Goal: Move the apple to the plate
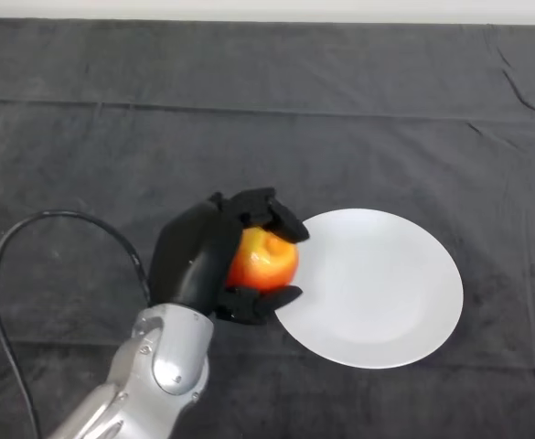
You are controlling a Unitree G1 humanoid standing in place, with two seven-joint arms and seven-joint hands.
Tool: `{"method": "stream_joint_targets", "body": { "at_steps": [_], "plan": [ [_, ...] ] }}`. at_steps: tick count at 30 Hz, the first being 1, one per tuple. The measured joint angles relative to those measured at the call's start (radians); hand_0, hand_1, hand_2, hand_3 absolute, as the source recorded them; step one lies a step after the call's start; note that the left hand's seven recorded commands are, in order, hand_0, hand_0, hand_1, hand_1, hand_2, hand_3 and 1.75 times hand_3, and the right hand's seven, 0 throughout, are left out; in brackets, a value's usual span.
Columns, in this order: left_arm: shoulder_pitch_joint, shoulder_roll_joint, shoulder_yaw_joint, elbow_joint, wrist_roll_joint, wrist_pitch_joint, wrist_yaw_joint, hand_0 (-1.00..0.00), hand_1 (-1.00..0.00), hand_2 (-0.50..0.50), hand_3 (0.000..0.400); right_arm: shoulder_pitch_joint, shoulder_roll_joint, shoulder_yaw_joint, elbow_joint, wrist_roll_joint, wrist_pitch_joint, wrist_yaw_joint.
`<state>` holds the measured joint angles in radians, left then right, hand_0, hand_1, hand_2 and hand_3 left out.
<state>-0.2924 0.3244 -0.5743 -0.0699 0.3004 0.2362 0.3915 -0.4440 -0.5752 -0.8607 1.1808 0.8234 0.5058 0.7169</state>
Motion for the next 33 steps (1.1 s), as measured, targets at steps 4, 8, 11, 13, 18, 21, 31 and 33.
{"method": "stream_joint_targets", "body": {
  "at_steps": [4,8,11,13,18,21,31,33],
  "plan": [
    [-0.007,-0.013,-0.035,0.038,0.000,-0.011,0.017,-1.00,-1.00,0.00,0.400,0.000,0.000,0.0000,0.000,0.0000,0.000,0.0000],
    [-0.013,-0.021,-0.065,0.077,-0.002,-0.022,0.038,-1.00,-1.00,0.00,0.400,0.000,0.000,0.0000,0.000,0.0000,0.000,0.0000],
    [-0.020,-0.023,-0.094,0.085,-0.010,-0.028,0.050,-1.00,-1.00,0.00,0.400,0.000,0.000,0.0000,0.000,0.0000,0.000,0.0000],
    [-0.040,-0.024,-0.118,0.102,-0.017,-0.041,0.050,-1.00,-1.00,0.00,0.400,0.000,0.000,0.0000,0.000,0.0000,0.000,0.0000],
    [-0.067,-0.034,-0.134,0.123,-0.042,-0.061,0.050,-1.00,-1.00,0.00,0.400,0.000,0.000,0.0000,0.000,0.0000,0.000,0.0000],
    [-0.081,-0.034,-0.143,0.132,-0.049,-0.071,0.049,-1.00,-0.87,-0.06,0.400,0.000,0.000,0.0000,0.000,0.0000,0.000,0.0000],
    [-0.084,-0.031,-0.155,0.153,-0.074,-0.072,0.030,0.00,0.00,0.00,0.000,0.000,0.000,0.0000,0.000,0.0000,0.000,0.0000],
    [-0.085,-0.031,-0.155,0.153,-0.078,-0.069,0.027,0.00,0.00,0.00,0.000,0.000,0.000,0.0000,0.000,0.0000,0.000,0.0000]
  ]
}}
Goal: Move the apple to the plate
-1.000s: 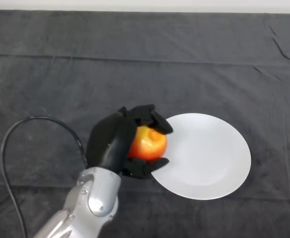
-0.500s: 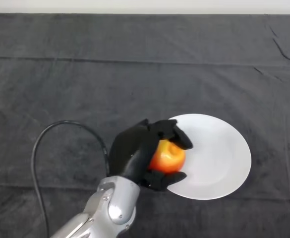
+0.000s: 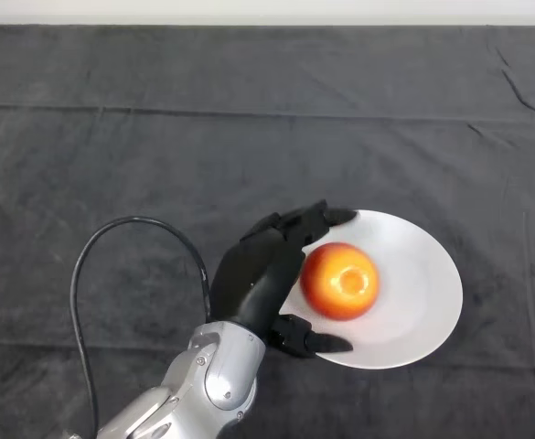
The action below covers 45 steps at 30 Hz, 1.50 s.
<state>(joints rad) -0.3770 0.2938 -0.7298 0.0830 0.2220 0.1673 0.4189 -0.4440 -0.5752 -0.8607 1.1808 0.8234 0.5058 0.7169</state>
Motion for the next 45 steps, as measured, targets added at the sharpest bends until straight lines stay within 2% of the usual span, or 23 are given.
{"method": "stream_joint_targets", "body": {
  "at_steps": [4,8,14,21,29,36,45],
  "plan": [
    [-0.001,0.005,0.001,-0.001,-0.005,0.021,-0.014,0.00,0.00,0.00,0.000,0.000,0.000,0.0000,0.000,0.0000,0.000,0.0000],
    [-0.001,0.039,0.011,-0.032,-0.009,0.035,-0.023,0.00,0.00,0.00,0.000,0.000,0.000,0.0000,0.000,0.0000,0.000,0.0000],
    [-0.001,0.074,0.112,-0.108,-0.021,0.034,-0.028,0.00,0.00,0.00,0.000,0.000,0.000,0.0000,0.000,0.0000,0.000,0.0000],
    [0.000,0.106,0.207,-0.122,-0.022,0.001,-0.020,0.00,0.00,0.00,0.000,0.000,0.000,0.0000,0.000,0.0000,0.000,0.0000],
    [0.006,0.109,0.322,-0.123,-0.026,-0.038,0.011,0.00,0.00,0.00,0.000,0.000,0.000,0.0000,0.000,0.0000,0.000,0.0000],
    [0.050,0.139,0.431,-0.180,-0.045,-0.060,0.020,0.00,0.00,0.00,0.000,0.000,0.000,0.0000,0.000,0.0000,0.000,0.0000],
    [0.095,0.188,0.599,-0.184,-0.083,-0.089,0.022,0.00,0.00,0.00,0.000,0.000,0.000,0.0001,0.000,0.0000,0.000,-0.0001]
  ]
}}
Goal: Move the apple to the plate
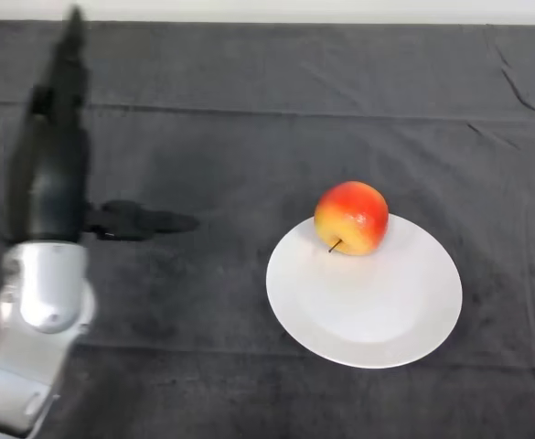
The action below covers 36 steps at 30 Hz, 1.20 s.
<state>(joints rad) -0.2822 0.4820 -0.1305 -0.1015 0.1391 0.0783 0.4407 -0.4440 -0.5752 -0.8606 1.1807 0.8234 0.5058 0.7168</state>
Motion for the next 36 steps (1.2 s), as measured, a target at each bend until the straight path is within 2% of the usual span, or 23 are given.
{"method": "stream_joint_targets", "body": {
  "at_steps": [7,14,17,24,36],
  "plan": [
    [0.038,0.008,0.123,-0.001,-0.005,-0.023,0.005,0.00,0.00,0.00,0.000,0.000,0.000,0.0000,0.000,0.0000,0.000,0.0000],
    [0.043,0.017,0.224,-0.001,-0.022,-0.055,0.021,0.00,0.00,0.00,0.000,0.000,0.000,0.0001,0.000,0.0000,0.000,-0.0001],
    [0.071,0.043,0.271,-0.001,-0.028,-0.070,0.022,0.00,0.00,0.00,0.000,0.000,0.000,0.0001,0.000,0.0001,0.000,-0.0001],
    [0.106,0.047,0.388,-0.001,-0.047,-0.086,0.023,0.00,0.00,0.00,0.000,0.001,0.000,0.0001,0.000,0.0001,0.000,-0.0002],
    [0.113,0.048,0.517,0.000,-0.048,-0.104,0.041,0.00,0.00,0.00,0.000,0.001,0.000,0.0000,0.000,0.0001,0.000,-0.0002]
  ]
}}
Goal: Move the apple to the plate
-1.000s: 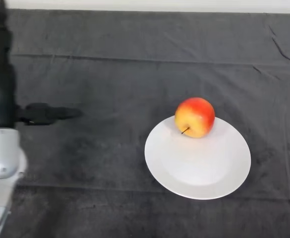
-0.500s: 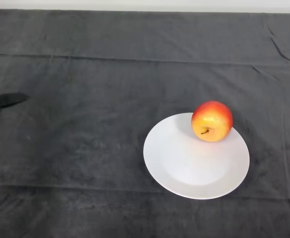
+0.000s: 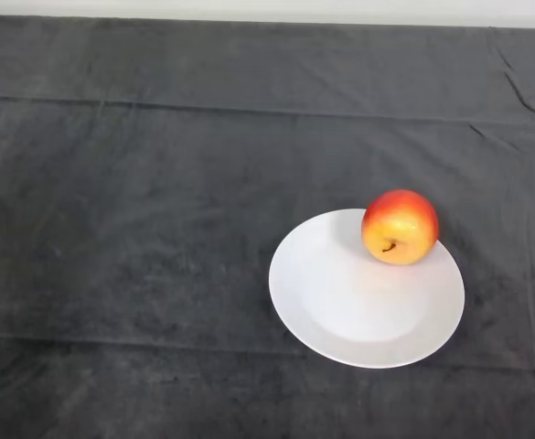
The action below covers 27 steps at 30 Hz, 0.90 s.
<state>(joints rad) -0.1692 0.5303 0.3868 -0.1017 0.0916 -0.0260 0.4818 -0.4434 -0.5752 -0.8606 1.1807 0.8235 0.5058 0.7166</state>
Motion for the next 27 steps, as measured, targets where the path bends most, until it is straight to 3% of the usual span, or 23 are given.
{"method": "stream_joint_targets", "body": {
  "at_steps": [4,15,27],
  "plan": [
    [0.001,0.000,0.026,0.019,0.001,-0.029,0.006,0.00,0.00,0.00,0.000,0.000,0.000,0.0000,0.000,0.0000,0.000,0.0000],
    [0.001,0.001,0.061,0.210,0.004,-0.117,0.015,0.00,0.00,0.00,0.000,0.000,0.000,0.0000,0.000,0.0000,0.000,0.0000],
    [0.001,0.001,0.062,0.236,0.013,-0.107,0.016,0.00,0.00,0.00,0.000,0.000,0.000,0.0000,0.000,0.0000,0.000,0.0000]
  ]
}}
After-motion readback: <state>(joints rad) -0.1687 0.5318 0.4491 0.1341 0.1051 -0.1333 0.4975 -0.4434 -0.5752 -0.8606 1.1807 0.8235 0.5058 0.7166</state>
